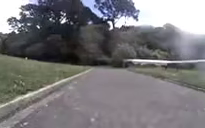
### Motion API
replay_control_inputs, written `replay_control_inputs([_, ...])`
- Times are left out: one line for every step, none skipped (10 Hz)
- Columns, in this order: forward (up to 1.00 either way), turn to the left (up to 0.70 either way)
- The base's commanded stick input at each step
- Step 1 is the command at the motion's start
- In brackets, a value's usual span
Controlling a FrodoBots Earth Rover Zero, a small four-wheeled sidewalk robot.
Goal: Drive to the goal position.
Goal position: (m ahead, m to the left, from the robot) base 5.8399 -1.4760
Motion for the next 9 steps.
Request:
replay_control_inputs([1.00, 0.00])
replay_control_inputs([1.00, 0.00])
replay_control_inputs([1.00, 0.00])
replay_control_inputs([1.00, 0.00])
replay_control_inputs([1.00, 0.00])
replay_control_inputs([1.00, 0.00])
replay_control_inputs([1.00, 0.00])
replay_control_inputs([1.00, 0.00])
replay_control_inputs([1.00, 0.00])
